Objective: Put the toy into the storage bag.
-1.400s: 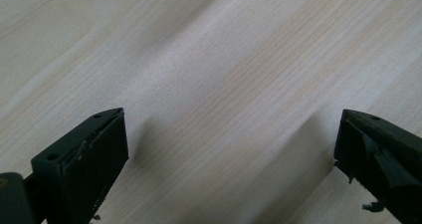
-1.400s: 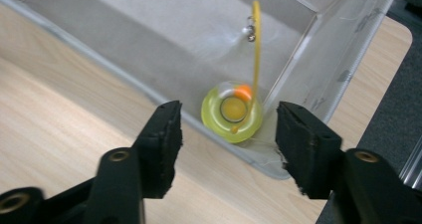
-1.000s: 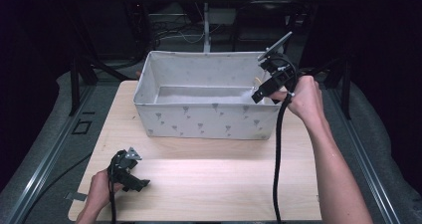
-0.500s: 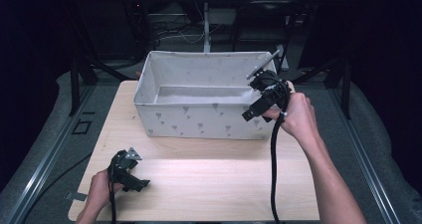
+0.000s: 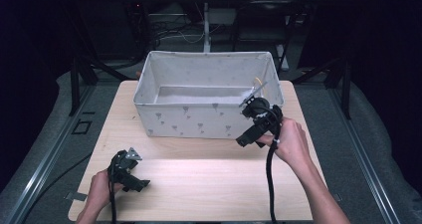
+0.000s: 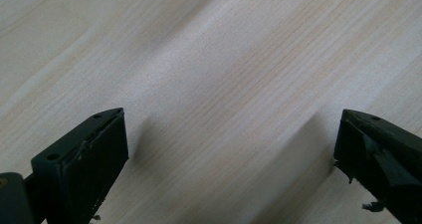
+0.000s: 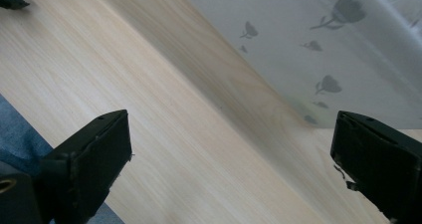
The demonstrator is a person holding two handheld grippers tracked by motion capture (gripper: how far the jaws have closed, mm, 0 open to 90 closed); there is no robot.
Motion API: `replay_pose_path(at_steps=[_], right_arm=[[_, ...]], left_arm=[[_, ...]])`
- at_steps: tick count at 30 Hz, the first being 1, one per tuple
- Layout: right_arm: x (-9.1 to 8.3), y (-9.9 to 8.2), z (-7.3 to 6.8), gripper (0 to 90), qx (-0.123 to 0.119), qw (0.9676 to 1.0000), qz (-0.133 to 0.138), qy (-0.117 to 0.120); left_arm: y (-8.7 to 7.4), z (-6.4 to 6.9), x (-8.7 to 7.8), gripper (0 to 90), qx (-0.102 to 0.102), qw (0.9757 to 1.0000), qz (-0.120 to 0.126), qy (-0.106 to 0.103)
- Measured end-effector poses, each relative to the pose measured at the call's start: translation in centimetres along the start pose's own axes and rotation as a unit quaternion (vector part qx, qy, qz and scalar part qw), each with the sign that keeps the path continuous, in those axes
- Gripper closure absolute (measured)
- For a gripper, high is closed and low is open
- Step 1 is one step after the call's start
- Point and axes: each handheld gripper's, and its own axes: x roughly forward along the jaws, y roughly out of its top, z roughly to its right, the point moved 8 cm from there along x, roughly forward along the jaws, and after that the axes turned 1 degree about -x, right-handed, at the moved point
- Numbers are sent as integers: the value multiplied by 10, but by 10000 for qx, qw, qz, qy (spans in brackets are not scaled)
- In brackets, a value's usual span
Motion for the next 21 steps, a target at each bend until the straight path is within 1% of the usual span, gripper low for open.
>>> replay_pose_path(at_steps=[1,2,3,4,5,6,7,9,10,12,13,14,15,16,17,18,19,20,21], right_arm=[[7,-6,-4,21,2,10000,9,8],[10,-9,-5,21,-43,10000,-21,4],[10,-9,-5,21,-43,10000,-21,4],[15,-12,-7,21,-4,10000,11,12],[24,-20,-12,21,-4,10000,-33,34],[24,-20,-12,21,-4,10000,-33,34],[33,-28,-15,21,-28,9999,-121,77],[36,-31,-17,21,-24,9999,-143,81],[46,-39,-21,23,46,9998,-138,160],[49,-42,-22,22,47,9997,-170,149],[54,-47,-24,26,72,9997,-180,150],[62,-54,-27,28,108,9995,-219,216],[66,-59,-27,31,45,9994,-287,178],[66,-59,-27,31,45,9994,-287,178],[74,-67,-30,32,85,9994,-312,152],[76,-71,-29,33,51,9991,-386,145],[76,-71,-29,33,51,9991,-386,145],[79,-74,-30,38,100,9992,-351,160],[82,-77,-29,47,107,9994,-301,117]], left_arm=[[0,0,0,6,-4,10000,1,-3],[0,0,0,6,-4,10000,2,-2],[0,0,0,6,-4,10000,2,-2],[0,0,0,6,1,10000,2,-4],[0,0,0,6,-1,10000,6,-1],[0,0,0,6,-1,10000,6,-1],[0,0,0,6,-2,10000,2,1],[0,0,0,6,-5,10000,4,0],[0,0,0,6,-4,10000,2,3],[0,0,0,6,-4,10000,1,1],[0,0,0,6,-6,10000,3,2],[0,0,0,6,-7,10000,4,1],[0,0,1,6,-6,10000,1,1],[0,0,1,6,-14,10000,2,-6],[0,1,1,6,-18,10000,3,-6],[0,0,1,6,-5,10000,0,2],[0,0,1,6,-5,10000,0,2],[0,0,1,6,-3,10000,-2,2],[0,0,1,6,1,10000,-7,7]])
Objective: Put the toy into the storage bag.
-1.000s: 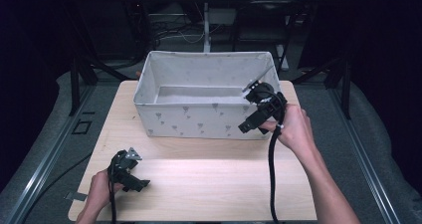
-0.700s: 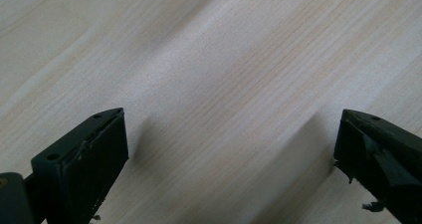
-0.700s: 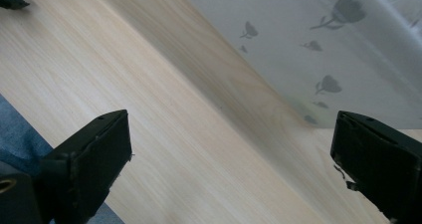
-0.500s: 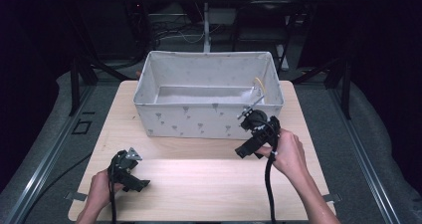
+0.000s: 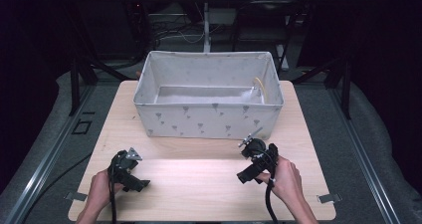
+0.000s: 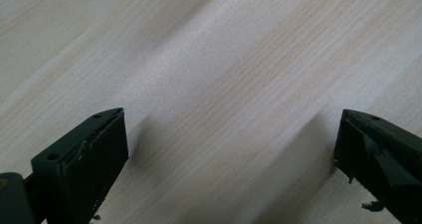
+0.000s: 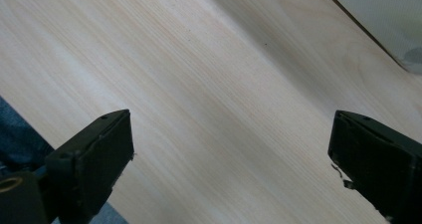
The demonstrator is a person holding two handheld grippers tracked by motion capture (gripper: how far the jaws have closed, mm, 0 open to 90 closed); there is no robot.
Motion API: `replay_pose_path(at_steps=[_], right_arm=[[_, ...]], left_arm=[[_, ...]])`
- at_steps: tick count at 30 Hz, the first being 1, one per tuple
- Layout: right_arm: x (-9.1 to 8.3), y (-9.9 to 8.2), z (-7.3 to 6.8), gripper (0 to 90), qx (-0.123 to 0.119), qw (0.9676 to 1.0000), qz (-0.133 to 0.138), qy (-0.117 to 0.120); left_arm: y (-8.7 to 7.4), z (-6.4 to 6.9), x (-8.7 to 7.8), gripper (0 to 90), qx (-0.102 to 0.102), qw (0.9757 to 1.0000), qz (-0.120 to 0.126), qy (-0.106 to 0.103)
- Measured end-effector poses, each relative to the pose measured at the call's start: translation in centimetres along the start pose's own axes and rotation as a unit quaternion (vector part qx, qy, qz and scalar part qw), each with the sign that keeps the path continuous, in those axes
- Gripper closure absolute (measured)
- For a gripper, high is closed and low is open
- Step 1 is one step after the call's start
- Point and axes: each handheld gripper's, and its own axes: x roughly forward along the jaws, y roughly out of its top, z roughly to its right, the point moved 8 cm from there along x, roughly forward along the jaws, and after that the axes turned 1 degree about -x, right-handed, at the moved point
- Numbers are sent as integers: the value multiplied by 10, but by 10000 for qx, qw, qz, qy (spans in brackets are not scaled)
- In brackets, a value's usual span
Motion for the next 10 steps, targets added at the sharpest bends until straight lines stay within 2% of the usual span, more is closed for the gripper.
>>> replay_pose_path(at_steps=[1,6,8,9,10], right_arm=[[3,-2,0,50,39,10000,56,-35],[14,-13,4,54,64,9999,2,-147],[20,-18,6,48,60,9997,-109,-202],[25,-19,5,48,196,9997,-9,-175],[27,-22,8,44,80,9996,-237,-157]], left_arm=[[0,0,0,6,6,10000,-2,-1],[0,0,0,4,19,10000,-4,0],[0,0,0,3,4,10000,15,12],[0,0,-1,3,6,10000,22,20],[0,-1,-1,3,9,10000,20,16]])
